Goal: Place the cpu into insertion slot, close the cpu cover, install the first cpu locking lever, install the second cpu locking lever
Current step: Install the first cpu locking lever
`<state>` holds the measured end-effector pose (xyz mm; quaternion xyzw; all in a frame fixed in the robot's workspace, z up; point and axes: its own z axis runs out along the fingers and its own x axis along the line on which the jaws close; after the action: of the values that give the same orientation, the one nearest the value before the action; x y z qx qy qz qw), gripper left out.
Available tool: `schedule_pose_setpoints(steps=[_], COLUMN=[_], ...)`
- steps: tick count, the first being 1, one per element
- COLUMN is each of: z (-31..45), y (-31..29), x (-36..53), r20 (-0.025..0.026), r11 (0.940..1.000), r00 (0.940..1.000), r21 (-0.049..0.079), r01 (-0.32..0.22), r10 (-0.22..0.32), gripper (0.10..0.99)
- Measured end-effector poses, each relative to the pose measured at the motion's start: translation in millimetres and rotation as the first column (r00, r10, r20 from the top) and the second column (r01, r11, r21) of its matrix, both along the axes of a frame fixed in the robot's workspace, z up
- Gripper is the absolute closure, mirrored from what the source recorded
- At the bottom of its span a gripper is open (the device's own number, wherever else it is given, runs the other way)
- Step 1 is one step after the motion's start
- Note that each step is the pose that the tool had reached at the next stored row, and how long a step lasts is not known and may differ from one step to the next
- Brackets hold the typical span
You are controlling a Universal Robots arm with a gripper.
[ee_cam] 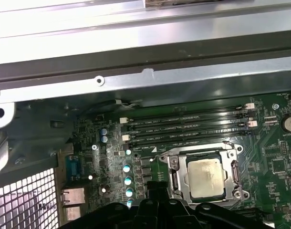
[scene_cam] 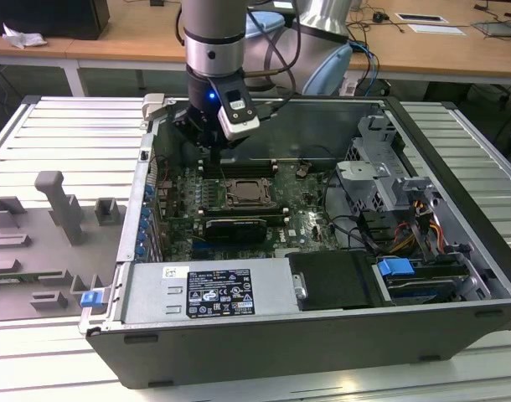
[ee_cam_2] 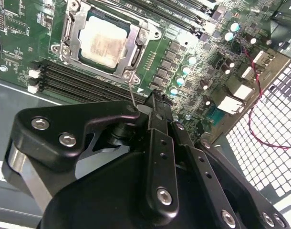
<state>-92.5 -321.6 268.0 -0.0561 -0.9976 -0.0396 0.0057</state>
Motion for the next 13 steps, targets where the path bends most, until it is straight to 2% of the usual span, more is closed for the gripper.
schedule_pose_setpoints(steps=[9,11,13], z=[-4.2,-5.3,-6.2], y=[1.1,6.5,9.0], x=[-10.6,-11.2,-11.5], r20=[0.0012,0.0012,0.0013], r11=[0.9995,0.9992,0.9990], r00=[0.9995,0.9992,0.9990], r21=[0.006,0.006,0.006], r01=[-0.031,-0.039,-0.044], r10=[0.031,0.039,0.044], gripper=[0.980,0.980,0.980])
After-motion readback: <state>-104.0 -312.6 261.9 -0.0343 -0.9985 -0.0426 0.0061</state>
